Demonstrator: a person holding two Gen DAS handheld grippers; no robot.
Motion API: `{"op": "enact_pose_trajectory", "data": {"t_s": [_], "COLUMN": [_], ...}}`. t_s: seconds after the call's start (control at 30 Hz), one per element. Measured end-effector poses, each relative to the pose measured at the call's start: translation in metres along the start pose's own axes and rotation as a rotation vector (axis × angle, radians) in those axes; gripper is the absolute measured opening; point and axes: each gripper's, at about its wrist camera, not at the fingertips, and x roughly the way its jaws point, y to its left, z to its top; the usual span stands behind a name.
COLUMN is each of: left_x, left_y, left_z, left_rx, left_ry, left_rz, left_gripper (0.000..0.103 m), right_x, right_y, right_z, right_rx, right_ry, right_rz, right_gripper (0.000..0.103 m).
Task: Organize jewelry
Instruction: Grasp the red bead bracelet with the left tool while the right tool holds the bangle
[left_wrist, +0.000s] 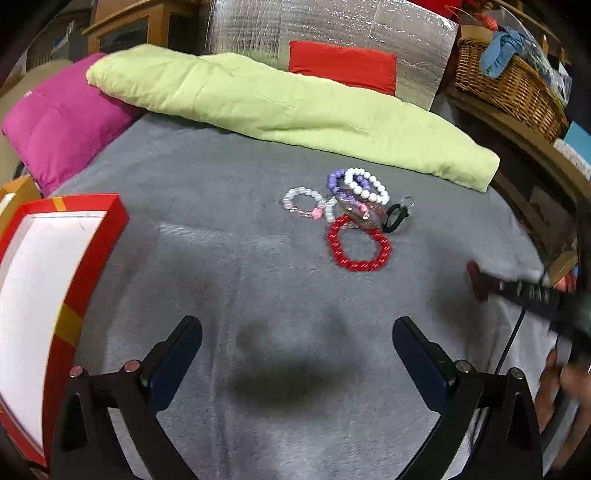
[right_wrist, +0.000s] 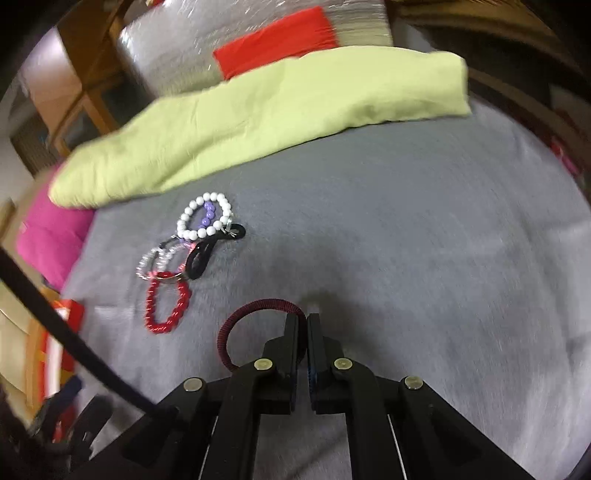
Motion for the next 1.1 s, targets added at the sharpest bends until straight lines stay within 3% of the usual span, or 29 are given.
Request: {"op": "enact_pose_trajectory", "data": {"t_s": [0.1,0.2,0.27,0.4,0.43,0.47,0.53,0.83,1.1], "left_x": [0.007,0.023,0.036,0.057,0.064,0.068,0.076,0.032,-0.002], "left_y": [-0.01,-0.021,-0.03,-0.041,-0.042,-0.043,-0.042,-0.031,-0.014], "left_z": [0.017,0.031,0.041,0.049,0.049,0.048,0.048,0.031,0.025], "left_rx": [0.025,0.037,0.041,0.053,0.057,0.06,0.059,0.094,0.049], "left_ry": [0.003,0.028,0.058,0.09,0.108,0.121,0.135,0.036,-0.031], "left_rz": [0.022,0.022,0.024,0.045,0.046,0.043,0.059,0.017,-0.034], "left_gripper": [0.096,0.089,0.074,0.067,0.052,0.027,0.01,0.009,0.009], "right_x": [-0.004,-0.01,-0.009,-0.006,-0.006,-0.007,-0.006,-0.001,0.002], "right_y": [-0.005,0.002,0.0,-0.003,-0.004,-0.003,-0.003,0.001,0.007], "right_z": [0.004,0.01,0.012,0.016,0.016,0.017,0.019,0.019,0.016], "right_rx": [0.043,0.012,0.018,0.038,0.038,0.038,0.035,0.018,-0.011], "right_ry": [-0.007,-0.045,-0.042,-0.045,-0.048,-0.053,-0.056,-0.052,-0.049], "right_rz": [0.074,0.081,0.094,0.107,0.108,0.109,0.108,0.096,0.088], "right_gripper": [0.005,0.005,0.005,0.005,0.005,0.005,0.005,0.005,0.005]}}
